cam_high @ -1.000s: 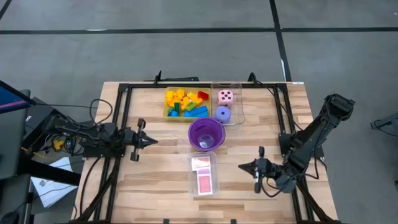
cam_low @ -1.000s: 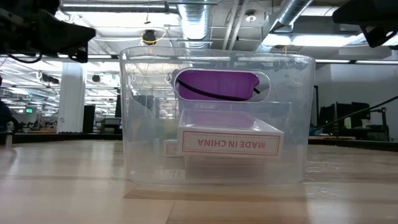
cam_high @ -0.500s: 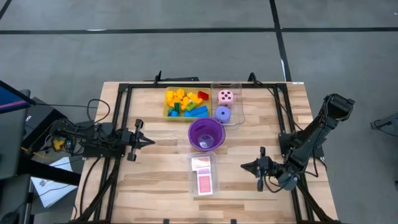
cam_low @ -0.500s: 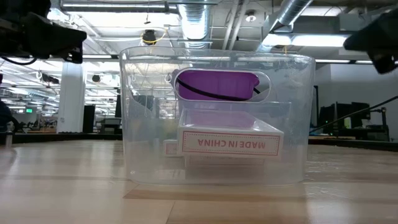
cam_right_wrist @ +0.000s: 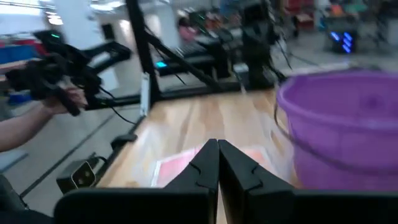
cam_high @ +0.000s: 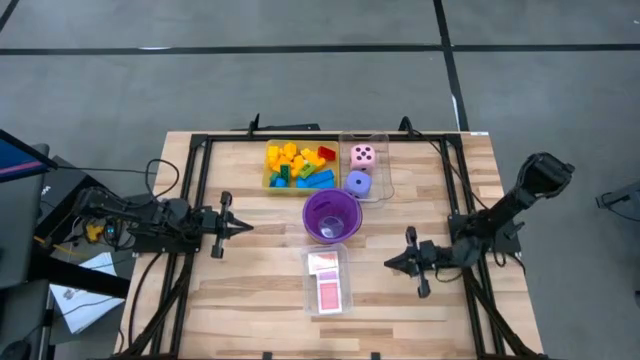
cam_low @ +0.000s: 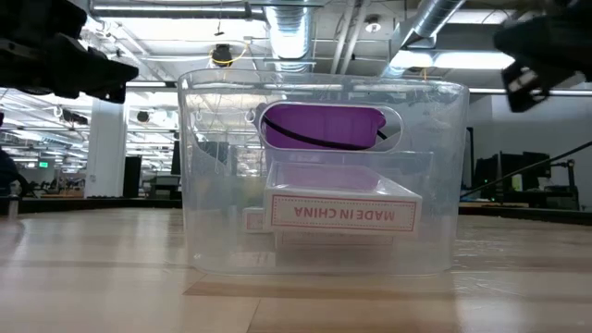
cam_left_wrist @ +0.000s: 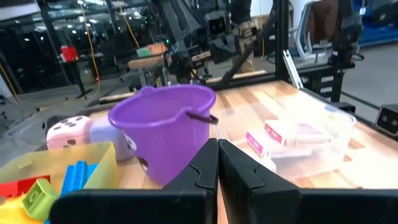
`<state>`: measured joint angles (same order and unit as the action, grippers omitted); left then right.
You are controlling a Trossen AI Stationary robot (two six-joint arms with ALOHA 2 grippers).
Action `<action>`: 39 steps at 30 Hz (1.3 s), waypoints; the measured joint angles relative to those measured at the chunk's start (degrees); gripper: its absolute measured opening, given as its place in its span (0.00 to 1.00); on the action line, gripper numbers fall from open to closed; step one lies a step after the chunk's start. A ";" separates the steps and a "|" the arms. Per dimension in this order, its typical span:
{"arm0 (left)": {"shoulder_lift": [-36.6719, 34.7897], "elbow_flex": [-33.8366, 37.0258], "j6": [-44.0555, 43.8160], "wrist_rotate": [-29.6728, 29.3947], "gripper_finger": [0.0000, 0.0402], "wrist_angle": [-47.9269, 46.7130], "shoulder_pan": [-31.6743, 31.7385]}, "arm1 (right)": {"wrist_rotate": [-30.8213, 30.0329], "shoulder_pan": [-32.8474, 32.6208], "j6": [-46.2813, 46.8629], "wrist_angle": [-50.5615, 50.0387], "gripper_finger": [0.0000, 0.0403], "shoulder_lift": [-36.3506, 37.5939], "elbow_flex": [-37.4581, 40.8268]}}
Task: Pick & Place Toys
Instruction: Return to Home Position
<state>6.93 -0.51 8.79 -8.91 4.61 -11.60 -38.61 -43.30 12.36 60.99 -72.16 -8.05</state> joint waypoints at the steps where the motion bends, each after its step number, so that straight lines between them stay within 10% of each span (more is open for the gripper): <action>1: 0.59 -0.01 0.00 -0.05 0.01 0.77 0.00 | 2.79 1.66 -1.78 2.09 0.00 0.19 0.79; 13: 5.82 -0.02 -0.05 0.18 0.03 0.82 0.00 | 33.08 26.09 -5.13 6.91 0.00 6.25 7.65; 23: 8.48 -0.02 -0.08 0.23 0.04 1.00 0.00 | 49.08 44.93 -3.68 -9.32 0.00 17.20 7.67; 39: 9.32 -0.08 -0.08 0.23 0.04 1.02 0.00 | 39.75 46.61 -1.70 -48.28 0.00 56.16 7.69</action>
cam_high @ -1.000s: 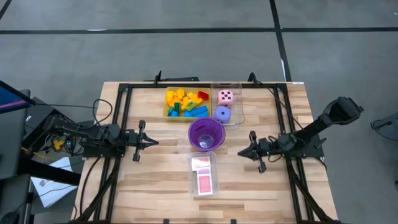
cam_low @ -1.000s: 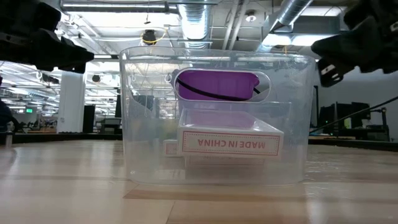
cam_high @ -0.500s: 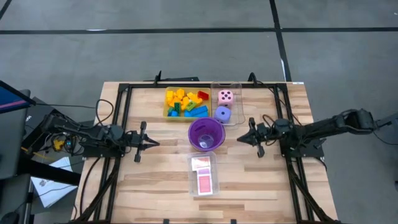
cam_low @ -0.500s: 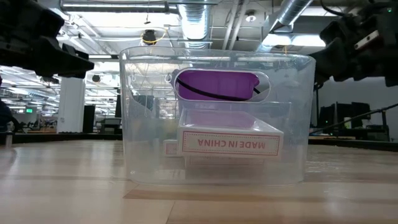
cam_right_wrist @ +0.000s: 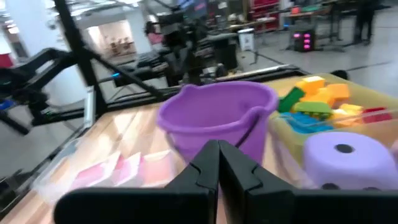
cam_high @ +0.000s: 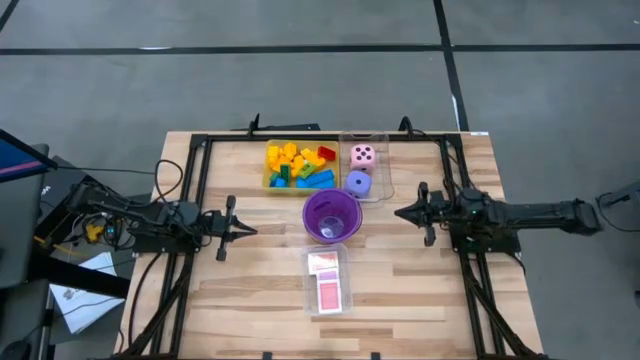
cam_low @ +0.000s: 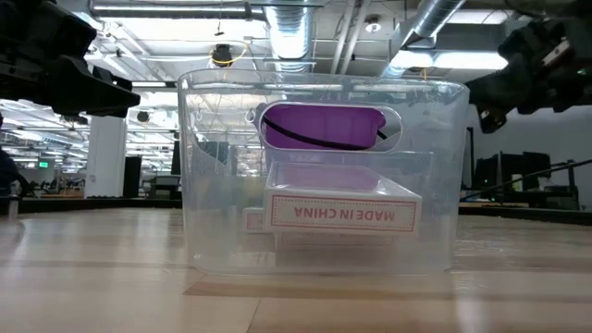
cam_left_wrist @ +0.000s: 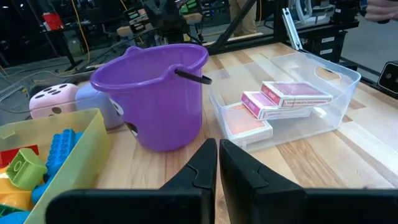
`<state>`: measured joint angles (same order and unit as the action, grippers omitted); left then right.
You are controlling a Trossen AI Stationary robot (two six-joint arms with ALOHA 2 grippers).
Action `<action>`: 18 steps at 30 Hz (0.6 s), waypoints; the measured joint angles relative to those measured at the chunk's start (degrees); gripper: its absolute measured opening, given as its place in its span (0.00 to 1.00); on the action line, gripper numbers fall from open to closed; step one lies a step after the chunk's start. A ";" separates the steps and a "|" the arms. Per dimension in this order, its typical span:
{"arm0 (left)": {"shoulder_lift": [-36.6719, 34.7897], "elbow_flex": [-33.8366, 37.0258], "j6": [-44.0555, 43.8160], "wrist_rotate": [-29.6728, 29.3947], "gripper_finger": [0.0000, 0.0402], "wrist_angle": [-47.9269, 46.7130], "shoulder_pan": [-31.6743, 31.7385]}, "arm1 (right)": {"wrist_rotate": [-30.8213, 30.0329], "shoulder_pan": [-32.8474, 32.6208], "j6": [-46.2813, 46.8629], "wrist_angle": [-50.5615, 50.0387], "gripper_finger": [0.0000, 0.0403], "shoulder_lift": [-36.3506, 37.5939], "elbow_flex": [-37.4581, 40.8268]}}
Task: Pick & Place Toys
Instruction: Return to Home Position
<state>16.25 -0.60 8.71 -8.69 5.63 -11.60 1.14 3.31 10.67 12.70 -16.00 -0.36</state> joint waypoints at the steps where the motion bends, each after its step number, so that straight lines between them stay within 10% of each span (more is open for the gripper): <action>1: 0.00 -0.01 0.00 0.00 0.04 0.00 0.00 | -0.17 -1.00 -0.41 -2.12 0.00 2.24 0.00; 9: 0.00 -0.01 0.00 -0.01 0.04 0.01 -0.01 | -1.31 -8.83 -2.35 -12.13 0.00 15.60 -0.11; 18: -0.02 -0.03 0.00 0.00 0.04 0.44 -0.02 | -2.64 -10.58 -3.34 -12.40 0.00 12.50 -0.20</action>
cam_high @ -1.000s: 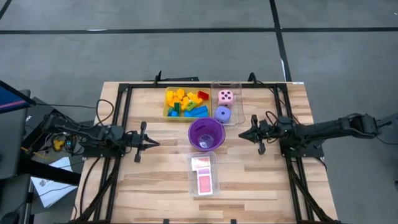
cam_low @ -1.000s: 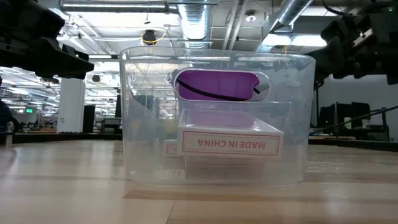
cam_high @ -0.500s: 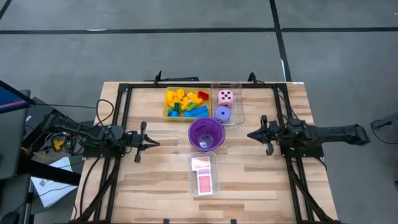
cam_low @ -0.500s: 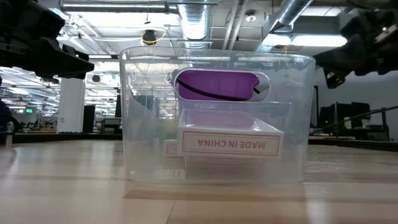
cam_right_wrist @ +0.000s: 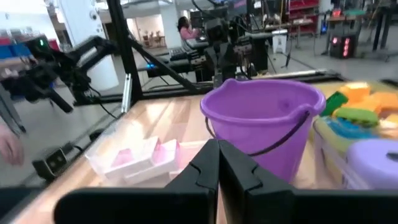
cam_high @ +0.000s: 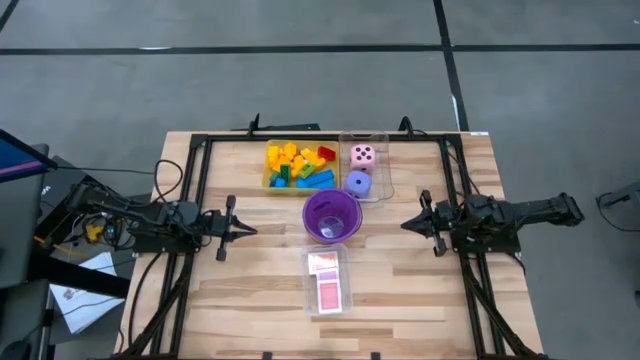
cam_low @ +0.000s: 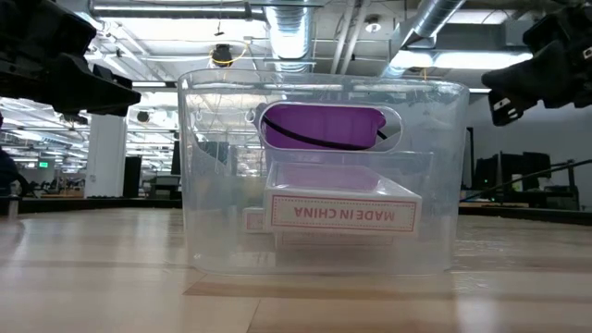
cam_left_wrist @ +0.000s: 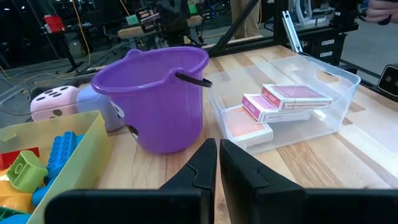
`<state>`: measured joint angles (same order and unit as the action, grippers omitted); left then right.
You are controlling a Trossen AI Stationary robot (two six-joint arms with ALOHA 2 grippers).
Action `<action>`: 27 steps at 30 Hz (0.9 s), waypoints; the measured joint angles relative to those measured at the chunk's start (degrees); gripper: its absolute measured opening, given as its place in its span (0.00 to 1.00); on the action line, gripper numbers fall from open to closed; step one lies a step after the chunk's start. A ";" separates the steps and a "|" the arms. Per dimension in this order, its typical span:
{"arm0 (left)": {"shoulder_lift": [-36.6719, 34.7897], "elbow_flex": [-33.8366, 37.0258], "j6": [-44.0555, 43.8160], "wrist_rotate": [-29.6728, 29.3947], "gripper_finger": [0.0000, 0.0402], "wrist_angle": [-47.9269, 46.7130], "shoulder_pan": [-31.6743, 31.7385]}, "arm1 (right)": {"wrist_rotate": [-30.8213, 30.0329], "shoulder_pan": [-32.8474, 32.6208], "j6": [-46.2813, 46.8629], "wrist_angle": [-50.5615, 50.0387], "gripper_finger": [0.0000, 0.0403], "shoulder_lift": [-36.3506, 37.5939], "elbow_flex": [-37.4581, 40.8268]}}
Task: Pick & Place Toys
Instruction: Return to Home Position
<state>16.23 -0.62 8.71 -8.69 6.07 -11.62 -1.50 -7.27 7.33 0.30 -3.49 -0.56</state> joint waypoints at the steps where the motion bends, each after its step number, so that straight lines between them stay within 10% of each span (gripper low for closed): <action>1: 0.00 0.00 0.00 -0.01 0.04 0.03 0.00 | -0.02 0.00 1.81 0.03 0.00 -0.49 -0.02; 27: 0.01 -0.02 0.00 -0.02 0.03 0.46 0.00 | -0.02 1.08 6.19 -0.20 0.00 -2.44 -0.09</action>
